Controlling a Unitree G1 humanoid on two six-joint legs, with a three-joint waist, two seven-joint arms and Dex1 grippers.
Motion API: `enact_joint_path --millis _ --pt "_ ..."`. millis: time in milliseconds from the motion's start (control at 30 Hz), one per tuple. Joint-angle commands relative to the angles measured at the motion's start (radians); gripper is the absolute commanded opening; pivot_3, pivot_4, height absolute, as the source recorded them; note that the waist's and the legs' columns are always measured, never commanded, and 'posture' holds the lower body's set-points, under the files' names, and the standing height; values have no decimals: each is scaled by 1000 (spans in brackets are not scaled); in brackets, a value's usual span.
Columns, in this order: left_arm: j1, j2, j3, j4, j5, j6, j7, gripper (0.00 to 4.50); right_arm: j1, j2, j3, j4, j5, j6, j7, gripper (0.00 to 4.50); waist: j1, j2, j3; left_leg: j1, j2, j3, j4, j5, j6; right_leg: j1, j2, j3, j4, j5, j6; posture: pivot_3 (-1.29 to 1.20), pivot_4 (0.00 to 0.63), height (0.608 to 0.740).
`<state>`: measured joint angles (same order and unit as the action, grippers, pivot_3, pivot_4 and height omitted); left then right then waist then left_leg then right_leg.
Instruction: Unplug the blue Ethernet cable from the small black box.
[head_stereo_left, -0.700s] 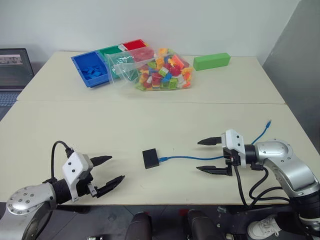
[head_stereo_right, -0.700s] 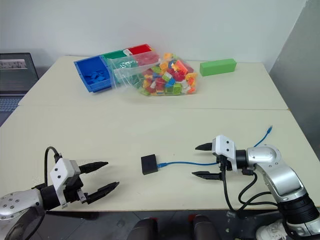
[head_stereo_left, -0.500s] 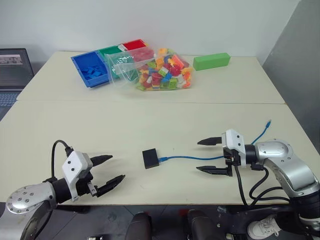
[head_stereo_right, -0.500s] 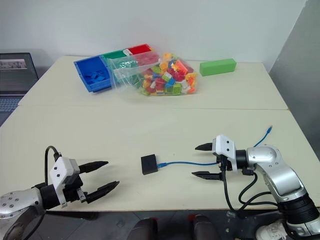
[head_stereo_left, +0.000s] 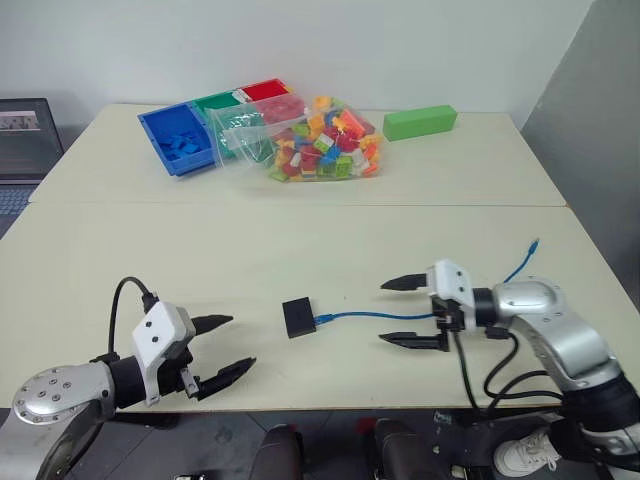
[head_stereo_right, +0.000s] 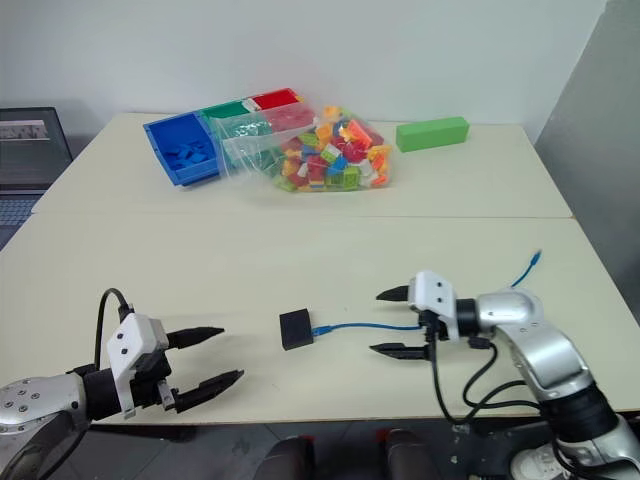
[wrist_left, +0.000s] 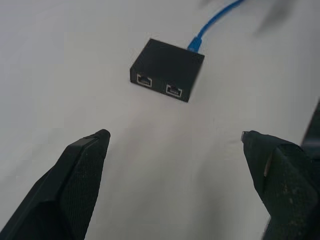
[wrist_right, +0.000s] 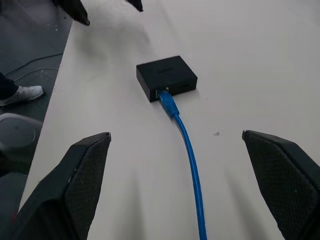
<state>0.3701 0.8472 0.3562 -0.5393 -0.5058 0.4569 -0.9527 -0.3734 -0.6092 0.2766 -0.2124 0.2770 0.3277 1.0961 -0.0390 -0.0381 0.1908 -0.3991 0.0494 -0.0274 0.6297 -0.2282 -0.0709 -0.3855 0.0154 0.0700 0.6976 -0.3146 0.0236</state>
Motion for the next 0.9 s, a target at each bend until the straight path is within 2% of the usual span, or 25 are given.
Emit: enact_joint_path --millis 33,267,500,600,900 --pt "-9 3 7 -20 -27 -14 -29 4500 -55 65 76 80 -92 -48 -42 4465 0 0 0 0 0 0 0 0 0 0 0 0 0 0 0 0 150 740" --pt "-9 -1 6 -21 -11 -45 -52 4500 -126 174 172 248 -222 -127 -95 4465 2 0 0 -1 0 1 0 0 0 -1 0 0 0 1 -1 0 150 740" --pt "13 -3 12 -21 3 -67 -54 4500 -162 230 189 325 -269 -173 -99 4465 0 0 0 -1 0 1 0 0 0 -1 0 0 0 1 -1 0 150 740" --pt "18 -4 9 -16 10 -79 -52 4500 -160 233 192 327 -277 -182 -87 3997 0 0 0 0 0 0 0 0 0 -1 0 0 0 1 -1 0 150 740" --pt "-3 -9 -6 20 21 -95 -52 4500 -148 233 202 295 -275 -176 -65 1751 0 0 0 0 0 0 0 0 0 -1 0 0 0 1 -1 0 150 740"
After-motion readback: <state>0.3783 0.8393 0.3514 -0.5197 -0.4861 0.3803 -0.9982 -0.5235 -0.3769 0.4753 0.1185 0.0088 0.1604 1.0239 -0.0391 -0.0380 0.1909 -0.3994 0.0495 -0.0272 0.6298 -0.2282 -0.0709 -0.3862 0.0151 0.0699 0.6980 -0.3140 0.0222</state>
